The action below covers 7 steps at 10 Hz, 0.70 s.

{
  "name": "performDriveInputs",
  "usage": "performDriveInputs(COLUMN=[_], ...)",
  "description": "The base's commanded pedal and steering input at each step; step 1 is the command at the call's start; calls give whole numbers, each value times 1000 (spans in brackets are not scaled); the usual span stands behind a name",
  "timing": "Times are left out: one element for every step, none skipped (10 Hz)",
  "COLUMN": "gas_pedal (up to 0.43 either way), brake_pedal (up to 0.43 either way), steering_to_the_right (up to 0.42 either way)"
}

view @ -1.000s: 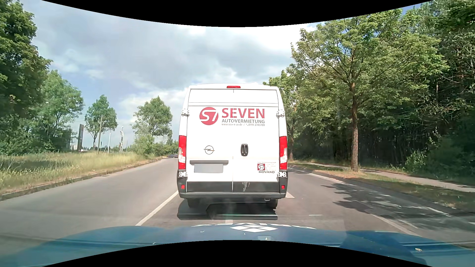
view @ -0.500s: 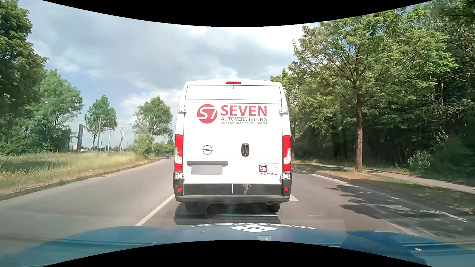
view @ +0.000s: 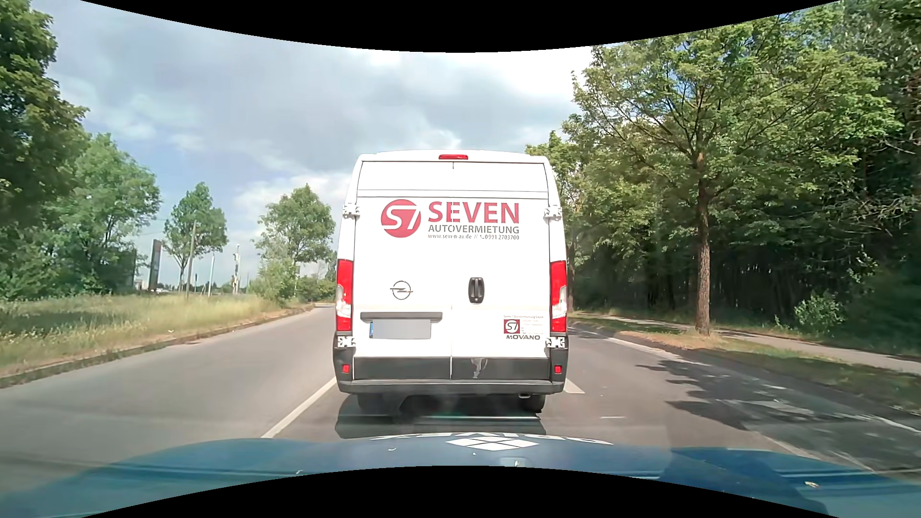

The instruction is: Follow the waypoints while adhering to traffic rules and regulations

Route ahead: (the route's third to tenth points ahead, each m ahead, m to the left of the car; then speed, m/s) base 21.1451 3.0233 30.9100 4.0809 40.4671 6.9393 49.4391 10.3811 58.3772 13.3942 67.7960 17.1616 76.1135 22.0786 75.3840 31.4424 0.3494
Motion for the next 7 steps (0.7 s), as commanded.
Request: performDriveInputs(gas_pedal=[0,39,110,110,118,130,157], brake_pedal=[0,0,0,0,0,0,0], steering_to_the_right=[-37,-39,-40,-42,-44,-45,-47])
